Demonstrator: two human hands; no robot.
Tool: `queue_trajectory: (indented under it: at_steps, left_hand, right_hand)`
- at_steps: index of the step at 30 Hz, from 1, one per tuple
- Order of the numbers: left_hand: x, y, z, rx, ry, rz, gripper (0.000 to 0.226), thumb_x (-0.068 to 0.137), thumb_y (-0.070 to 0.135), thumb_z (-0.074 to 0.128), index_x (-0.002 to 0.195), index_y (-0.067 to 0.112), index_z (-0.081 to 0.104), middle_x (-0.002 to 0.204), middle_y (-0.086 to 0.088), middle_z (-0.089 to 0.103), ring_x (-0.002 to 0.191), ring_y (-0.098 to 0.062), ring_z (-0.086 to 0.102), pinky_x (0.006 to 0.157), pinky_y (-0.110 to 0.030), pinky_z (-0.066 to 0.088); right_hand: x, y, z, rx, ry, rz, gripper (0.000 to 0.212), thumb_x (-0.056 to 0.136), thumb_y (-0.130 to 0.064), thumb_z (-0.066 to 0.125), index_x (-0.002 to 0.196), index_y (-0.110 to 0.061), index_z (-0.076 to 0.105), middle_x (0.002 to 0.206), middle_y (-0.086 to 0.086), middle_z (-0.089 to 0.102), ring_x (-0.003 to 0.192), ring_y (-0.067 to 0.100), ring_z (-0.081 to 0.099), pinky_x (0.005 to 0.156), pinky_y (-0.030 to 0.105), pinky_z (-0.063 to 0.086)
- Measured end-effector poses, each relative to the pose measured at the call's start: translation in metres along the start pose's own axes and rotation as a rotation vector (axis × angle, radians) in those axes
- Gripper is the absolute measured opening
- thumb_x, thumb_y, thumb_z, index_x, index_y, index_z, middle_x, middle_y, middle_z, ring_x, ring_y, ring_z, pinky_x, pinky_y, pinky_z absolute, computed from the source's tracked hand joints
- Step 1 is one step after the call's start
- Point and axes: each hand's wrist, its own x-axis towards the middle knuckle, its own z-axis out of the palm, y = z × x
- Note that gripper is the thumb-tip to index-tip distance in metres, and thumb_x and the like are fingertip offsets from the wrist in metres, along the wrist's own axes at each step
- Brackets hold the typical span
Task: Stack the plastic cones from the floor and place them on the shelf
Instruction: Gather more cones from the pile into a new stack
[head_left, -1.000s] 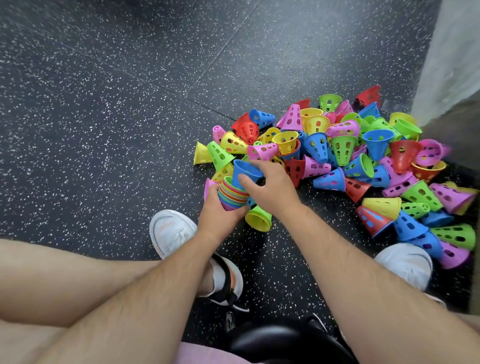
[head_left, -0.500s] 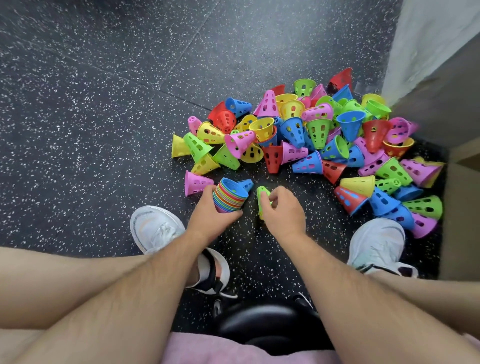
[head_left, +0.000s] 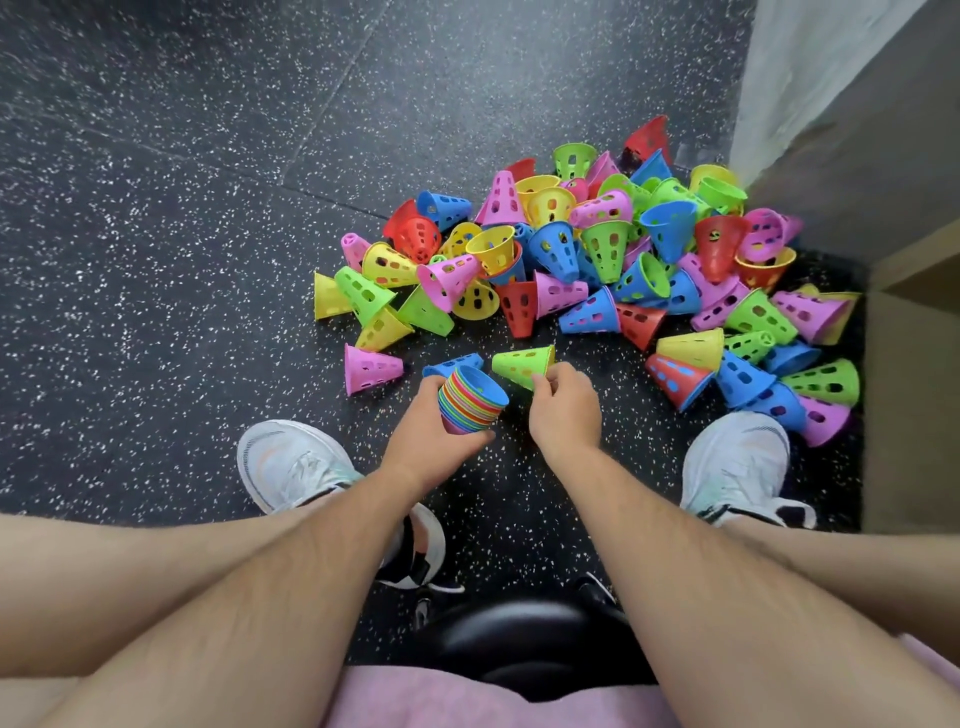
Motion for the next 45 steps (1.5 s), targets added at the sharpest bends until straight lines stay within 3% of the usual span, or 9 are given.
queue_trajectory:
  at_steps: [3,8,13,15,21,29,36,40,45]
  left_hand:
    - [0.001,0.001,0.000,-0.012,0.013,-0.007,0.066,0.072,0.033,0.090,0.120,0.034,0.045,0.102,0.012,0.067,0.091,0.001,0.064,0.080,-0.025,0.047]
    - [0.003,0.002,-0.004,-0.051,0.067,-0.001,0.067,0.071,0.034,0.091,0.121,0.033,0.046,0.103,0.011,0.066,0.092,-0.003,0.066,0.082,-0.027,0.050]
    - [0.002,0.005,-0.009,-0.101,0.143,-0.009,0.064,0.073,0.024,0.091,0.119,0.027,0.046,0.097,0.014,0.063,0.084,0.006,0.060,0.068,-0.005,0.040]
    - [0.003,0.004,-0.010,-0.119,0.164,-0.022,0.062,0.073,0.024,0.091,0.116,0.026,0.046,0.097,0.012,0.064,0.082,0.004,0.061,0.065,-0.006,0.041]
    - [0.009,-0.014,-0.018,-0.132,0.271,-0.084,0.068,0.067,0.036,0.092,0.119,0.026,0.049,0.103,0.005,0.067,0.092,-0.015,0.067,0.083,-0.035,0.053]
    - [0.011,-0.025,-0.031,-0.192,0.351,-0.134,0.066,0.070,0.024,0.091,0.118,0.022,0.047,0.103,0.000,0.067,0.089,-0.016,0.068,0.076,-0.028,0.049]
    - [0.012,-0.031,-0.037,-0.220,0.350,-0.182,0.066,0.068,0.023,0.090,0.117,0.021,0.045,0.102,-0.002,0.066,0.089,-0.019,0.068,0.081,-0.036,0.055]
    - [0.013,-0.033,-0.038,-0.215,0.332,-0.181,0.068,0.068,0.025,0.090,0.118,0.022,0.045,0.104,0.000,0.065,0.090,-0.017,0.067,0.083,-0.037,0.055]
    - [0.014,-0.034,-0.039,-0.211,0.322,-0.168,0.071,0.068,0.025,0.091,0.122,0.020,0.044,0.106,0.001,0.063,0.092,-0.017,0.065,0.084,-0.033,0.052]
  right_hand:
    - [0.005,-0.002,-0.010,0.074,0.076,-0.140,0.019,0.102,-0.033,0.049,0.106,-0.020,0.062,0.102,0.000,0.052,0.096,0.025,0.054,0.075,0.035,0.044]
    - [0.014,-0.017,-0.024,0.144,0.119,-0.403,0.020,0.102,-0.028,0.052,0.113,-0.018,0.066,0.105,0.004,0.061,0.100,0.026,0.053,0.084,0.037,0.045]
    - [0.004,-0.032,-0.021,0.138,0.008,-0.623,0.019,0.101,-0.023,0.055,0.113,-0.017,0.068,0.105,0.002,0.063,0.102,0.024,0.052,0.087,0.036,0.045]
    - [-0.001,-0.034,-0.016,0.109,-0.104,-0.706,0.020,0.101,-0.020,0.054,0.115,-0.017,0.068,0.108,0.001,0.063,0.104,0.022,0.052,0.091,0.036,0.045]
    - [-0.009,-0.047,-0.003,0.160,-0.282,-0.558,0.033,0.104,-0.023,0.044,0.131,-0.020,0.062,0.129,-0.003,0.064,0.122,0.015,0.053,0.104,0.036,0.044]
    - [0.007,-0.060,0.020,-0.232,-0.369,-0.672,0.046,0.098,-0.009,0.048,0.140,-0.029,0.053,0.141,-0.003,0.047,0.127,0.024,0.040,0.105,0.043,0.040]
    - [0.014,-0.077,0.035,-0.426,-0.456,-0.761,0.055,0.095,-0.010,0.054,0.146,-0.032,0.047,0.158,-0.001,0.031,0.145,0.022,0.028,0.110,0.043,0.030]
    - [0.018,-0.076,0.043,-0.496,-0.452,-0.758,0.046,0.093,-0.008,0.058,0.136,-0.022,0.056,0.157,0.001,0.033,0.138,0.027,0.038,0.106,0.042,0.040]
    - [0.025,-0.071,0.038,-0.353,-0.183,-0.750,0.013,0.099,-0.016,0.057,0.106,-0.007,0.064,0.152,0.009,0.040,0.114,0.036,0.054,0.081,0.045,0.052]
